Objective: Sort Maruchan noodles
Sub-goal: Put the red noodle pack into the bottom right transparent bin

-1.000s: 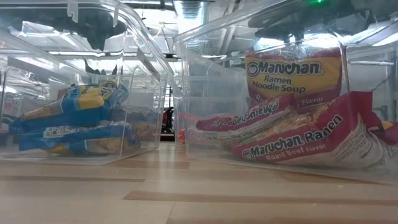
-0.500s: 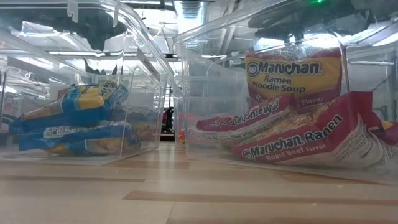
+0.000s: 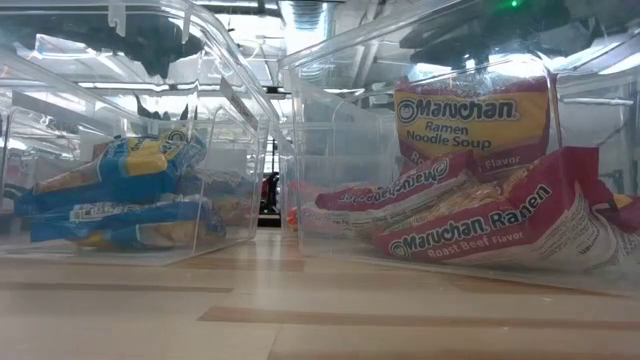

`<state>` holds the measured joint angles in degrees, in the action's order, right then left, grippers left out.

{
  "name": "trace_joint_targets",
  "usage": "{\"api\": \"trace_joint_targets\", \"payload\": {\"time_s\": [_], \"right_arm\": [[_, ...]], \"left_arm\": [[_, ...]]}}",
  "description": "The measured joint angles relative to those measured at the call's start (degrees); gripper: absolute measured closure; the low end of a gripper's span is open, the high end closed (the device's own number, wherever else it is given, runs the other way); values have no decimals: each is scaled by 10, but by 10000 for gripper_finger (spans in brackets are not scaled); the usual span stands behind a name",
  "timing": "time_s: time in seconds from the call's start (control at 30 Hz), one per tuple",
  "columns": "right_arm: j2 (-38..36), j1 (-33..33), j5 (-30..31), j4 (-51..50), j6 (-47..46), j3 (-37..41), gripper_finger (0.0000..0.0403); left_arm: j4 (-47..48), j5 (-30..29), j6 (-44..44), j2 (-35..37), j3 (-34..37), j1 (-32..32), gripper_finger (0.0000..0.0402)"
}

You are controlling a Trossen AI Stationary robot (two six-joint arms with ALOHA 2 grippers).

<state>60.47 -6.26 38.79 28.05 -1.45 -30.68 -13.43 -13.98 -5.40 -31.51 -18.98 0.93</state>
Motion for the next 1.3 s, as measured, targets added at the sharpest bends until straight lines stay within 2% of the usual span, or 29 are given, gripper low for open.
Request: {"api": "trace_joint_targets", "payload": {"time_s": [0.33, 0.53, 0.7, 0.8, 0.9, 0.93, 1.13, 1.3], "right_arm": [[0, 0, -14, -21, 0, -1, 143], [-20, -1, -15, -127, -44, -25, 155], [-56, -12, -15, -224, -62, -29, 220], [-78, -24, -17, -267, -65, -28, 291], [-104, -36, -65, -263, -49, -9, 371], [-113, -40, -83, -253, -40, 1, 385], [-180, -42, -146, -196, -11, 63, 387], [-226, -17, -220, -124, 0, 110, 395]], "left_arm": [[9, 1, -17, 0, 0, 0, 401], [12, 1, -16, 0, 0, 0, 401], [12, 1, -16, 0, 0, 0, 401], [11, 1, -16, 0, 0, 0, 401], [11, 1, -15, 0, 0, 0, 401], [11, 1, -14, 0, 0, 0, 401], [10, 1, -9, 0, 0, 0, 401], [9, 1, -9, 0, 0, 0, 401]]}}
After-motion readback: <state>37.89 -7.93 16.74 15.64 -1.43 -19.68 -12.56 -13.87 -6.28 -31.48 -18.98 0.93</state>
